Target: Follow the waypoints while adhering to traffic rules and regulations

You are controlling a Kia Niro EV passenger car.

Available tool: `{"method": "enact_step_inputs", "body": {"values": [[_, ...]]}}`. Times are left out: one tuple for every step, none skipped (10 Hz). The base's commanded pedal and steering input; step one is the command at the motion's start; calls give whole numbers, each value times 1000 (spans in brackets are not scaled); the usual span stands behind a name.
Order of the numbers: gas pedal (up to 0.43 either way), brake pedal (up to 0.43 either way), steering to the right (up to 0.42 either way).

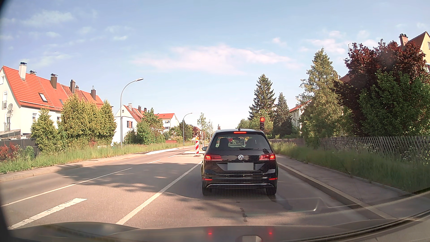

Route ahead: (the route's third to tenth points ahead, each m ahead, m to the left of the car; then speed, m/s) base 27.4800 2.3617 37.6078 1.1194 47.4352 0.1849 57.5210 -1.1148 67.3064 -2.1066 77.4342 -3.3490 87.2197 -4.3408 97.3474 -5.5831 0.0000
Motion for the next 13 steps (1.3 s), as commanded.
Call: {"method": "enact_step_inputs", "body": {"values": [[0,238,-21],[0,238,-21],[0,238,-21],[0,238,-21],[0,238,-21],[0,244,-21],[0,238,-21],[0,238,-21],[0,244,-21],[0,238,-21],[0,238,-21],[0,238,-21],[0,238,-21]]}}
